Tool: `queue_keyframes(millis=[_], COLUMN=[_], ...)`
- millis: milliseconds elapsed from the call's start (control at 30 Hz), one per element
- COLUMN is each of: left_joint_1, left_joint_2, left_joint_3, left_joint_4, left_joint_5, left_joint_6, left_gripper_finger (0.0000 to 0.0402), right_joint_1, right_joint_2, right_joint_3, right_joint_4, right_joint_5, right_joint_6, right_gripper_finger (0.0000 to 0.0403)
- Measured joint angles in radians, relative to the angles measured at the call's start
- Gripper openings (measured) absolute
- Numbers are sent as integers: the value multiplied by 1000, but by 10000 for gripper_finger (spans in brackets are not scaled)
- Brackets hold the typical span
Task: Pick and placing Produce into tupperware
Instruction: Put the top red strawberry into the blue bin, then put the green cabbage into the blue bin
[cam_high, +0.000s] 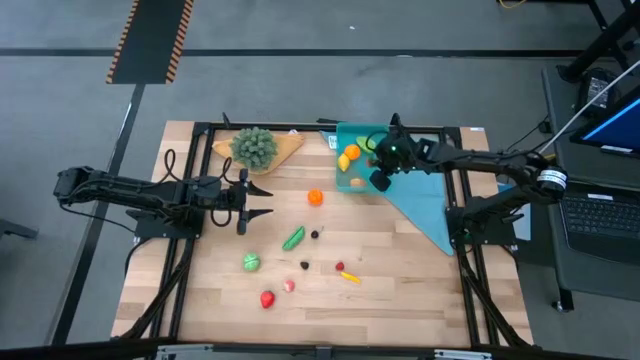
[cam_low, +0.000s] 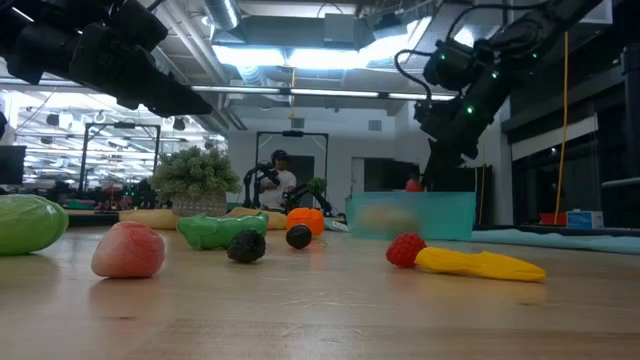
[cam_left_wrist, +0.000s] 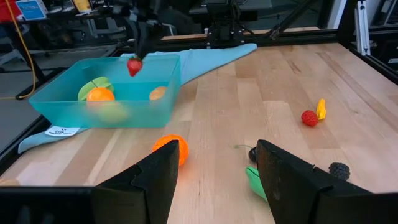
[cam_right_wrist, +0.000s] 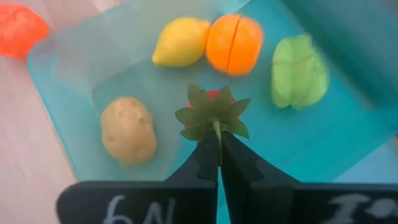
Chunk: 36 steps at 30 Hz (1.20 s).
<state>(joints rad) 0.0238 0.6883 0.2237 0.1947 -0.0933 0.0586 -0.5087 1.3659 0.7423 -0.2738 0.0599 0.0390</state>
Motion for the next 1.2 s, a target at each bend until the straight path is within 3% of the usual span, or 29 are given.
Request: queue_keyframes(millis=[600, 867, 1200], left_joint_1=[0, 0, 0], left_joint_2=[0, 0, 0], left_joint_3=[0, 0, 0], left_joint_4=[0, 0, 0], left_joint_5=[0, 1, 1], left_joint_6=[1, -48, -49], left_gripper_finger=[206, 206, 206], right_joint_1=[0, 0, 0], right_joint_2=[1, 1, 0], right_joint_3=[-136, -136, -111], right_joint_4=[175, 188, 299], right_joint_5=[-81, -83, -85], right_joint_6=[7, -15, -17], right_gripper_finger=[7, 70, 115])
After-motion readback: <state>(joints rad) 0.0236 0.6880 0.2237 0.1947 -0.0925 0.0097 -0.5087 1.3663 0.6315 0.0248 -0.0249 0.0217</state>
